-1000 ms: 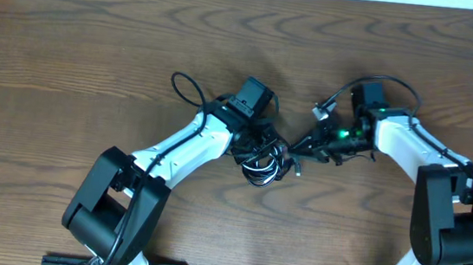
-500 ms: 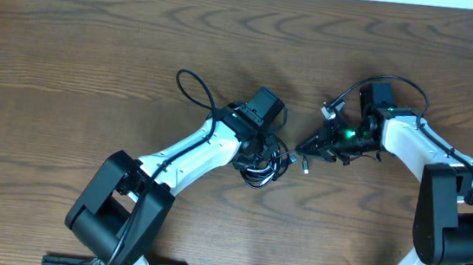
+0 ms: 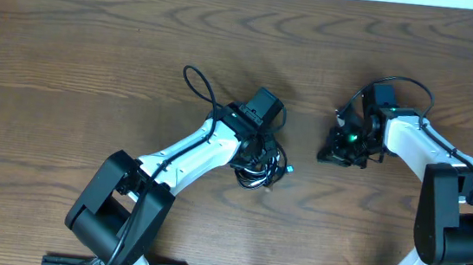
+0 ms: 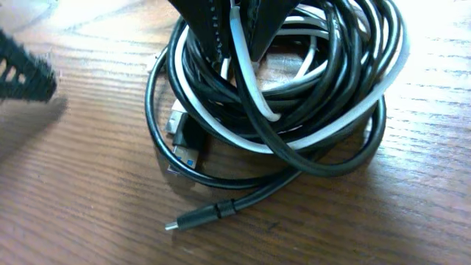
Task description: Untangle cables
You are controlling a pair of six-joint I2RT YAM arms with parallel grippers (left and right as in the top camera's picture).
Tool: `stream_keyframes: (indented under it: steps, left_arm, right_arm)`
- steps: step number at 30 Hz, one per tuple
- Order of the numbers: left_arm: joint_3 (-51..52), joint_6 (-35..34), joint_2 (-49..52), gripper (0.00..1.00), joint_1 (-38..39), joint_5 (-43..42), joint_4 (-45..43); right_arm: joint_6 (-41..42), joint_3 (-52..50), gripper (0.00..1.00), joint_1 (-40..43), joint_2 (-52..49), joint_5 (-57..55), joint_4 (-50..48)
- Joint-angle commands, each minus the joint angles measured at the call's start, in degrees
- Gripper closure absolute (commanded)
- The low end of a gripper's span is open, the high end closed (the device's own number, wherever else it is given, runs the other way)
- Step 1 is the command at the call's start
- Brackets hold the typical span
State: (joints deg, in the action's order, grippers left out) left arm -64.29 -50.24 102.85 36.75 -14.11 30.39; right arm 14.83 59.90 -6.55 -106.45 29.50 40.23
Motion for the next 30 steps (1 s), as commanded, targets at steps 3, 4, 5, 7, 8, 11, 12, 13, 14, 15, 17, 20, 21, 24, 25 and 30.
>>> stream_keyframes:
  steps: [3,4,5,7,8,11,12,13,14,15,17,20,21,24,25,30]
  left_arm:
    - [0.50,2.86,-0.09,0.92,-0.31,-5.05,0.31]
    - [0.50,2.86,-0.09,0.92,-0.31,-5.62,0.28]
    - [0.50,2.86,-0.09,0.92,-0.31,-6.16,0.24]
    - [0.48,2.86,-0.09,0.92,-0.31,-7.39,0.20]
    - [0.42,2.86,-0.15,0.92,-0.42,-8.33,0.22]
    - [0.42,2.86,-0.42,0.73,-0.85,-10.62,0.22]
    - [0.42,2.84,-0.44,0.67,-1.01,-11.02,0.44]
    - [0.42,2.84,-0.44,0.59,-1.01,-11.10,0.70]
    - [0.42,2.84,-0.44,0.57,-1.01,-11.10,1.16]
    - [0.42,2.84,-0.42,0.56,-0.98,-11.08,1.90]
    - [0.42,2.86,-0.42,0.56,-0.94,-10.99,3.50]
    - [0.42,3.52,-0.42,0.56,-0.94,-10.95,5.77]
    - [0.42,3.91,-0.42,0.56,-0.94,-10.95,5.86]
    - [0.42,4.13,-0.42,0.56,-0.87,-10.97,6.05]
    - [0.42,4.13,-0.42,0.56,-0.87,-10.99,6.05]
    - [0.42,4.13,-0.42,0.55,-0.87,-10.97,6.03]
  right_arm:
    - [-0.72,0.17,0.85,0.04,-0.31,-5.57,0.09]
    - [-0.72,0.17,0.73,-0.04,-0.31,-5.57,0.11]
    - [-0.72,0.17,0.67,-0.13,-0.33,-5.57,0.17]
    - [-0.72,0.17,0.62,-0.44,-0.31,-5.55,0.33]
    - [-0.74,0.17,0.60,-0.59,-0.31,-5.60,0.50]
    - [-0.74,0.17,0.59,-0.96,-0.31,-5.60,0.61]
    - [-0.74,0.17,0.59,-1.07,-0.31,-5.57,0.59]
    - [-0.74,0.17,0.58,-1.07,-0.31,-5.57,0.59]
    - [-0.74,0.17,0.58,-1.05,-0.31,-5.57,0.63]
    - [-0.74,0.17,0.58,-1.05,-0.31,-5.57,0.70]
    - [-0.72,0.17,0.58,-1.05,-0.31,-5.46,1.03]
    - [-1.11,0.17,0.61,-1.05,-0.31,1.33,3.02]
    - [-2.75,0.17,0.60,-1.05,-0.31,5.64,3.61]
    - [-7.96,0.17,0.56,-1.05,-0.31,17.70,5.92]
    - [-8.81,0.17,0.55,-1.05,-0.31,20.50,7.13]
    - [-10.43,0.17,0.57,-1.07,-0.31,26.23,12.02]
